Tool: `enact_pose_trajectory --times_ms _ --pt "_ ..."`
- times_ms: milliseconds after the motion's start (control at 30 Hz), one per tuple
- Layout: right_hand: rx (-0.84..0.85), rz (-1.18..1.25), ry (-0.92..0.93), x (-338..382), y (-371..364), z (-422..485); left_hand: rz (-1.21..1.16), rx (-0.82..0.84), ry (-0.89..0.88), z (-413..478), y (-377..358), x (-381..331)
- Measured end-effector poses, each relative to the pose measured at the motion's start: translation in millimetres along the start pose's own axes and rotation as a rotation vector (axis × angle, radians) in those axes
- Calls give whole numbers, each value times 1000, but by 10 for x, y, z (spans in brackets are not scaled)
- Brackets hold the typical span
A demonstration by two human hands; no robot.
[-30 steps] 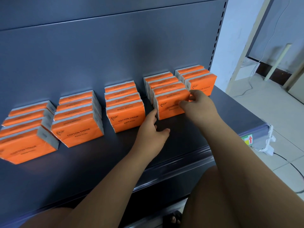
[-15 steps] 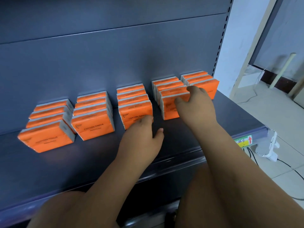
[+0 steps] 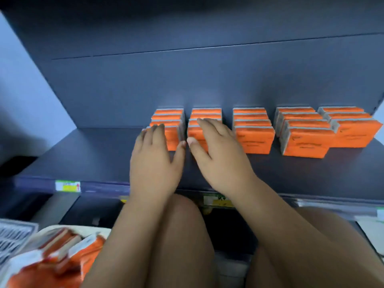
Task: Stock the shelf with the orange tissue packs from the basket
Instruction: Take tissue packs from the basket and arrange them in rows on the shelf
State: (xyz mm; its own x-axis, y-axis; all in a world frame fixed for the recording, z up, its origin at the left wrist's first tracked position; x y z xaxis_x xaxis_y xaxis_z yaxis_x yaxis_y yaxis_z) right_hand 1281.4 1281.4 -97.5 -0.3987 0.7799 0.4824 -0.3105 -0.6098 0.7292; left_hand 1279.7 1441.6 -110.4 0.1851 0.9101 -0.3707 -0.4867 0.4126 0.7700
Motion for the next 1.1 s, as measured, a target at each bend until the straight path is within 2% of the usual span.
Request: enact_pose_trajectory --times_ms 200,300,433,500,633,833,967,1100 --pt "176 103 278 1120 -647 -234 238 -140 205 -929 861 1087" --pt "260 149 420 1733 -1097 -536 306 -138 381 -1547 1207 1565" --pt "498 109 611 2458 -1758 -1002 379 -108 622 -2365 1456 2103" --pt "566 100 659 2728 -2062 -1172 394 -82 724 -2698 1497 2290" --pt "739 80 651 2913 -2620 -1451 396 -54 881 -3136 1475 2588" --pt "1023 -63 575 2670 -3104 -1654 365 28 1003 -3472 1318 2941" --pt "1100 -139 504 2546 -3276 -1558 305 61 1072 -3500 1196 3122" --pt "1104 -142 474 2571 -3530 -1523 264 88 1132 -3474 1091 3273"
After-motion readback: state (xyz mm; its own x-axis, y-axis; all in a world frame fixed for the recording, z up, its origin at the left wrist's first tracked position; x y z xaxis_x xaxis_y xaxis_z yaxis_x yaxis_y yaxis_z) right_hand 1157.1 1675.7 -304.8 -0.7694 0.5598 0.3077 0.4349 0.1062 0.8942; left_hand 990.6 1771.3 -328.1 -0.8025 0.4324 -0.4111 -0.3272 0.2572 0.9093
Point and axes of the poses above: each hand's wrist, its own z-axis towards the middle knuckle, its own y-axis out of the back of the hand, x = y × z, the point moved 3 cm from there along z, towards the middle knuckle, and after that the axes turned 3 degrees about x, right-handed, at the moved point
